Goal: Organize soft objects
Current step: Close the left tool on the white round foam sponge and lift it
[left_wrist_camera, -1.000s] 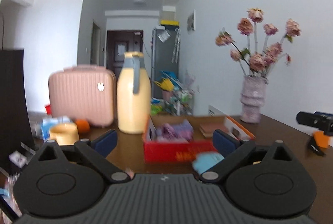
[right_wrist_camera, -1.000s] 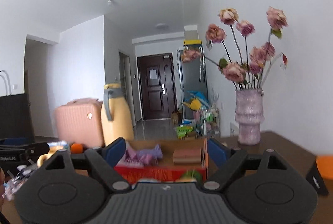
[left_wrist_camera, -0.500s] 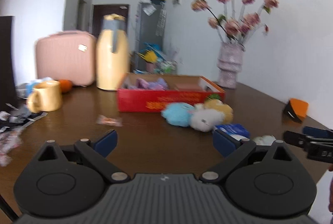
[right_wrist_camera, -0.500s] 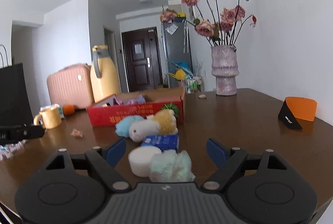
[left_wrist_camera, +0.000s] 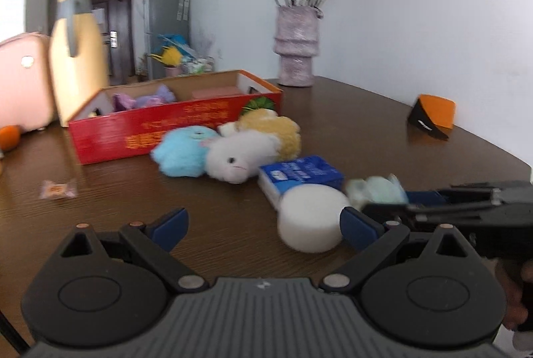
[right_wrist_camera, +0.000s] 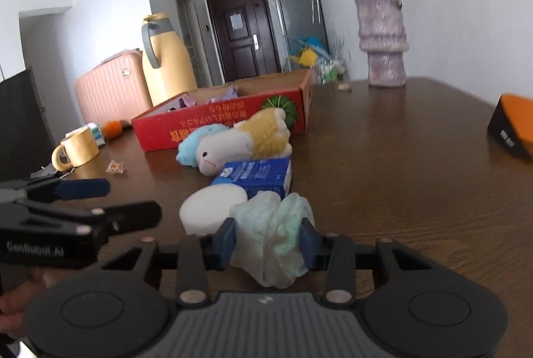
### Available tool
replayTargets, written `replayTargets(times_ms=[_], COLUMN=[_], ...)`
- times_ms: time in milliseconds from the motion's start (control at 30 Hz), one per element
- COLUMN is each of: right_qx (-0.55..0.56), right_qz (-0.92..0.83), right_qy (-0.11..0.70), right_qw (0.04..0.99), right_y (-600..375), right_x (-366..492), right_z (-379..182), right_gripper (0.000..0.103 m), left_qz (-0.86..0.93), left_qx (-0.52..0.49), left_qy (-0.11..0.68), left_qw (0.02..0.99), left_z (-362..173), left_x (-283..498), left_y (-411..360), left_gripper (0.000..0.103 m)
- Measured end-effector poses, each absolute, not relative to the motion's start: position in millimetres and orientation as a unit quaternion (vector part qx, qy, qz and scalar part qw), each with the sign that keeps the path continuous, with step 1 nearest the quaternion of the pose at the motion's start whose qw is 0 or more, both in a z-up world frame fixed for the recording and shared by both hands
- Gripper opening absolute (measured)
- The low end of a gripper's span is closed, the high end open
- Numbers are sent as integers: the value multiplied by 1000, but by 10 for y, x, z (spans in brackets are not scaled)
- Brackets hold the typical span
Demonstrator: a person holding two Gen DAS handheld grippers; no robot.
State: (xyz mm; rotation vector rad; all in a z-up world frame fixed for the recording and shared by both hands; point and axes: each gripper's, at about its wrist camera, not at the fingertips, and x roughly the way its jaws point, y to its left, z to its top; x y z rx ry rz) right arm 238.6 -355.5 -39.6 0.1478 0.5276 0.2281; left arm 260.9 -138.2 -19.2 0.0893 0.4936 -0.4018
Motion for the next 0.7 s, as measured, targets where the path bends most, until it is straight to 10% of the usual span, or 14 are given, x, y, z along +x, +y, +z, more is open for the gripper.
replayTargets(times_ms=[167, 300, 700], right_qx=[81, 84, 68], right_qz=[83, 71, 87], right_qy=[249, 244, 238], right_qw=[962, 963, 965], right_y=[-3788, -3920, -3789], right_x=[2458, 2482, 2595], right_z=[-286, -225, -137], right_gripper=[34, 34, 34], left_qz=[-226, -238, -269], left_qx=[49, 45, 20], left_qy=[249, 267, 271], left_qw=[940, 933, 924], left_z=[-252, -326, -272], left_x=[2762, 2893, 2891], left_y=[-1637, -1786, -1592], left_gripper=[86, 53, 26])
